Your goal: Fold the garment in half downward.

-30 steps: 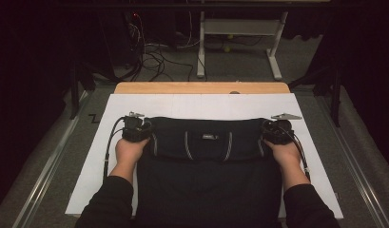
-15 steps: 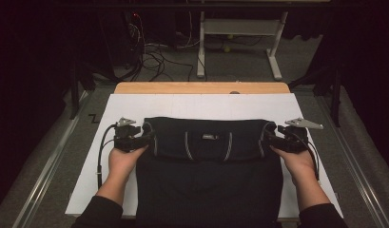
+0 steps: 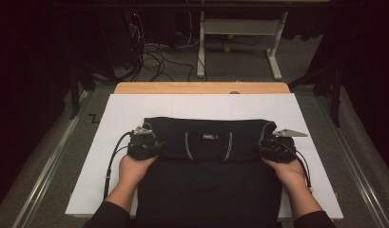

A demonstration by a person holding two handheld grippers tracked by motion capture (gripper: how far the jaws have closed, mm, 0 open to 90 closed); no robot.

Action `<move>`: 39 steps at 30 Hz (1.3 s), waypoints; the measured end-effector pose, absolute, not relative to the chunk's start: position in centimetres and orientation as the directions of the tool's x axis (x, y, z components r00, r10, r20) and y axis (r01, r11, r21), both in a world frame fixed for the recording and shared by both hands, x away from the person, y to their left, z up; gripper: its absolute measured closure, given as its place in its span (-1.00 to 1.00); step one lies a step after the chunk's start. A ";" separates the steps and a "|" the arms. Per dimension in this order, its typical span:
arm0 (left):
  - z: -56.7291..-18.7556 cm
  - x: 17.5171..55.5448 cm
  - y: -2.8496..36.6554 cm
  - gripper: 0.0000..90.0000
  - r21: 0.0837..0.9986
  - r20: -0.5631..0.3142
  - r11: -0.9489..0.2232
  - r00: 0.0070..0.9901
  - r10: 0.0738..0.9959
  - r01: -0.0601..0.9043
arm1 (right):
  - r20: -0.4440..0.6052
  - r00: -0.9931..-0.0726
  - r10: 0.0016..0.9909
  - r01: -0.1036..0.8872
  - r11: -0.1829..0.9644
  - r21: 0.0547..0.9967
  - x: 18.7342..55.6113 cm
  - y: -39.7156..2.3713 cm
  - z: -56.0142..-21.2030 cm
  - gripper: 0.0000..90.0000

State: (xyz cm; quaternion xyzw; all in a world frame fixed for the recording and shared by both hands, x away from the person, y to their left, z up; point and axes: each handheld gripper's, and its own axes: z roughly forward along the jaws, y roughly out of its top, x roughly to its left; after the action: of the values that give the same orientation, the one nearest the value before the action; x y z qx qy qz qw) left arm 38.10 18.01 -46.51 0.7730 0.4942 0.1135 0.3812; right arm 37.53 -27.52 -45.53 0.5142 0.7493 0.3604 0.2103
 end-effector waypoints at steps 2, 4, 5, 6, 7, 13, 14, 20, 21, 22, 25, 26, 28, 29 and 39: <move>-46.4 37.9 18.1 0.38 0.710 -0.203 -0.220 0.493 0.846 0.669 | 0.034 -0.393 0.919 0.609 0.233 0.758 37.3 -27.4 -45.5 0.52; -46.2 37.8 18.0 0.50 0.717 -0.193 -0.226 0.499 0.845 0.660 | 0.013 -0.406 0.914 0.590 0.251 0.767 37.0 -27.2 -45.3 0.81; -46.0 37.6 17.9 0.53 0.725 -0.191 -0.222 0.499 0.845 0.652 | 0.003 -0.409 0.913 0.578 0.256 0.775 36.9 -27.2 -45.1 0.85; -45.8 37.5 17.9 0.54 0.733 -0.190 -0.218 0.502 0.844 0.644 | 0.002 -0.412 0.911 0.566 0.254 0.784 36.7 -27.2 -44.9 0.87; -45.6 37.3 18.0 0.55 0.740 -0.188 -0.218 0.506 0.842 0.636 | -0.002 -0.417 0.909 0.557 0.258 0.790 36.5 -27.2 -44.7 0.88; -43.8 34.7 18.5 0.56 0.795 -0.169 -0.214 0.546 0.821 0.568 | -0.004 -0.455 0.891 0.481 0.250 0.840 33.9 -27.5 -43.1 0.90; -43.6 34.2 18.7 0.56 0.801 -0.166 -0.215 0.553 0.817 0.558 | 0.005 -0.458 0.889 0.474 0.239 0.847 33.4 -27.6 -42.8 0.90; -42.7 31.9 19.6 0.56 0.828 -0.167 -0.201 0.572 0.803 0.524 | 0.024 -0.487 0.873 0.430 0.216 0.876 30.7 -28.1 -41.9 0.90; -42.5 31.4 19.8 0.56 0.834 -0.173 -0.193 0.576 0.799 0.518 | 0.028 -0.489 0.872 0.425 0.210 0.881 30.2 -28.2 -41.8 0.90; -42.4 30.9 20.0 0.56 0.838 -0.173 -0.191 0.582 0.795 0.510 | 0.026 -0.496 0.868 0.414 0.210 0.886 29.7 -28.3 -41.7 0.90; -42.3 29.4 20.4 0.56 0.841 -0.165 -0.203 0.595 0.786 0.501 | 0.036 -0.510 0.859 0.398 0.199 0.895 28.1 -28.6 -41.5 0.90; -42.5 28.6 20.6 0.55 0.837 -0.167 -0.207 0.598 0.784 0.506 | 0.036 -0.517 0.855 0.395 0.201 0.897 27.1 -28.7 -41.6 0.90; -42.6 28.1 20.7 0.55 0.833 -0.165 -0.216 0.601 0.782 0.510 | 0.035 -0.523 0.851 0.391 0.204 0.897 26.2 -28.7 -41.8 0.90; -43.0 27.3 20.7 0.55 0.825 -0.158 -0.233 0.605 0.780 0.515 | 0.037 -0.526 0.850 0.392 0.203 0.897 25.8 -28.8 -42.0 0.90; -44.2 24.2 20.8 0.55 0.801 -0.186 -0.244 0.615 0.766 0.546 | 0.062 -0.527 0.848 0.421 0.197 0.886 23.2 -29.0 -43.3 0.90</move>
State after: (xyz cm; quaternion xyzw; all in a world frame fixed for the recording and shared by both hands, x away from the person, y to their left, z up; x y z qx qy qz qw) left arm 24.22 20.79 -44.18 0.7791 0.4210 0.1227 0.4480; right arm 23.16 -28.96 -43.27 0.4291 0.7389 0.4664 0.2290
